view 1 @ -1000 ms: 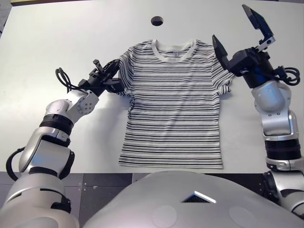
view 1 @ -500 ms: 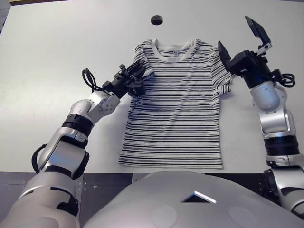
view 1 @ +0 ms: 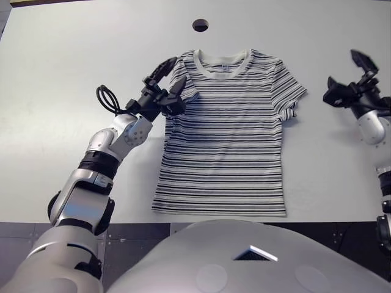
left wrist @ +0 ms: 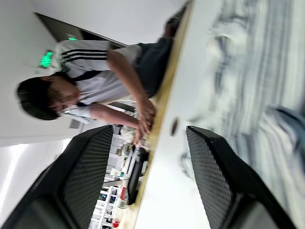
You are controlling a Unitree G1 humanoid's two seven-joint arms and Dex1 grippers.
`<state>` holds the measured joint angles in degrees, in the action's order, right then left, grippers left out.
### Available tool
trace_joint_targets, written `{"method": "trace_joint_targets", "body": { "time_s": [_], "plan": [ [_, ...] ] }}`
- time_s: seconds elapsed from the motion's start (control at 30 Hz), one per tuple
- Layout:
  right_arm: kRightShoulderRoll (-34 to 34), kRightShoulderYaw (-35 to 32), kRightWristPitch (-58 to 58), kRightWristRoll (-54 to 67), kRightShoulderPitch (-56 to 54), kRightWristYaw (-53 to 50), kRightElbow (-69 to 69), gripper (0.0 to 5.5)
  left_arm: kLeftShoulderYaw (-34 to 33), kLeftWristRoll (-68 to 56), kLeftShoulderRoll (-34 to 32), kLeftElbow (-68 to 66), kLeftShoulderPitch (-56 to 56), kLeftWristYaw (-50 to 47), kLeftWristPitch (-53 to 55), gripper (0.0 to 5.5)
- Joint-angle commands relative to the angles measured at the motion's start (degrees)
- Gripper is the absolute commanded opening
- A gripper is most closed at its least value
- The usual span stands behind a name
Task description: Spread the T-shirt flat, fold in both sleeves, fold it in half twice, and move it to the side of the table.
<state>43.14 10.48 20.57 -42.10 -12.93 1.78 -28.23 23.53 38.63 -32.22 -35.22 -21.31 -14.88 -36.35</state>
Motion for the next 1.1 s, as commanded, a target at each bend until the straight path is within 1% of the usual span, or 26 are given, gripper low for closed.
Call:
{"method": "trace_joint_targets", "body": {
  "time_s": [0.03,0.1,0.17,0.3,0.37,0.53,0.8,1.1],
  "plan": [
    [0.0,4.5,1.6,-2.7,-4.0,0.1,-6.4,3.97,-3.0,-2.5,0.5,3.5,2.0,0.0,0.0,2.82],
    [-0.8,7.9,2.3,-4.9,-5.9,-0.4,-10.8,3.97,-3.9,-3.9,1.0,5.1,3.0,0.9,-0.3,2.82],
    [-0.9,10.0,3.4,-5.4,-6.6,-0.3,-12.3,3.97,-4.2,-4.4,1.3,6.6,3.8,1.9,-0.1,2.82],
    [1.4,12.3,6.0,-5.3,-5.6,1.8,-9.3,3.97,-5.0,-4.6,0.9,8.6,5.7,2.5,0.5,2.82],
    [1.5,14.0,7.0,-5.8,-5.7,2.6,-8.9,3.97,-7.1,-6.6,0.8,10.0,6.4,2.3,0.2,2.82],
    [-1.1,19.8,8.8,-9.3,-10.3,2.1,-13.0,3.97,-14.1,-12.7,2.5,15.7,8.6,0.7,0.1,2.82],
    [-2.4,23.2,9.0,-9.8,-14.3,-2.0,-21.5,3.97,-16.2,-13.0,3.5,20.2,11.6,2.6,0.5,2.82],
    [-3.0,25.1,11.1,-9.1,-15.1,-3.5,-23.7,2.34,-17.1,-12.8,4.6,20.8,12.4,3.6,0.7,2.86]
  ]
}}
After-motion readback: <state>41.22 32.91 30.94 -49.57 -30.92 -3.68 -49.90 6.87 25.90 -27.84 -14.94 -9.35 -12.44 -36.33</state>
